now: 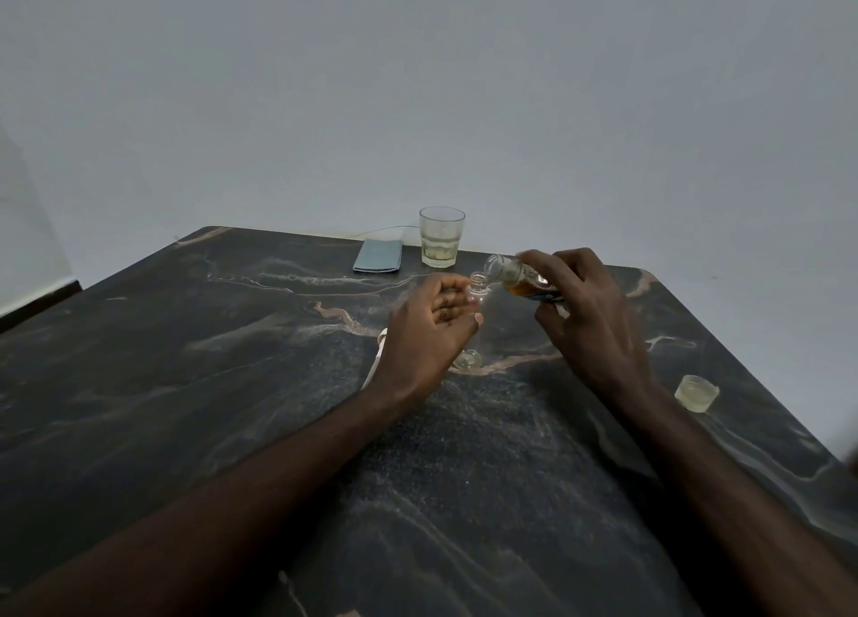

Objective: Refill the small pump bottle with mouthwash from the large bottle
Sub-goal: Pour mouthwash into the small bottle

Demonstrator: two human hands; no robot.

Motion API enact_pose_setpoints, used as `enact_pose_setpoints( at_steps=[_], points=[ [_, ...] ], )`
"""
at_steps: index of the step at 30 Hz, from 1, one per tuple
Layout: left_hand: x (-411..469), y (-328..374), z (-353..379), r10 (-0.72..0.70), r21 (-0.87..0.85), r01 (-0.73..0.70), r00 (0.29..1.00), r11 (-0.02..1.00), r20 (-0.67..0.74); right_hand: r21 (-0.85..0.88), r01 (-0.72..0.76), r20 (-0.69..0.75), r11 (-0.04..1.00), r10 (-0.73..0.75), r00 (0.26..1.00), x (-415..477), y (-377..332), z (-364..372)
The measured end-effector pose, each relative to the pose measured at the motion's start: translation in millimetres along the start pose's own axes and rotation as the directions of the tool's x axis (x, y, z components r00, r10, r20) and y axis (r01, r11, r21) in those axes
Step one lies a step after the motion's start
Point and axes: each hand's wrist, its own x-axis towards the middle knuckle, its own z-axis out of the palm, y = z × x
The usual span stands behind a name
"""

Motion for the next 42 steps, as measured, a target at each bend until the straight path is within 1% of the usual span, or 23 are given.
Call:
enact_pose_setpoints(
  at_steps=[17, 32, 42],
  points=[
    [-1, 0, 0, 0.013, -0.001, -0.013, 1.0, 1.0, -0.02, -0.135, 0.055, -0.044, 0.989, -0.061, 0.997, 4, -5, -10],
    [-1, 1, 0, 0.007, -0.012, -0.007, 1.0, 1.0, -0.013, -0.175, 0.079, -0.056, 0.981, -0.09, 0.994, 6, -8, -17],
    [-2, 4, 0, 0.0, -0.015, 0.0, 1.0, 1.0, -0.008, -0.193, 0.064, -0.06, 0.979, -0.077, 0.995, 6, -13, -22]
  ],
)
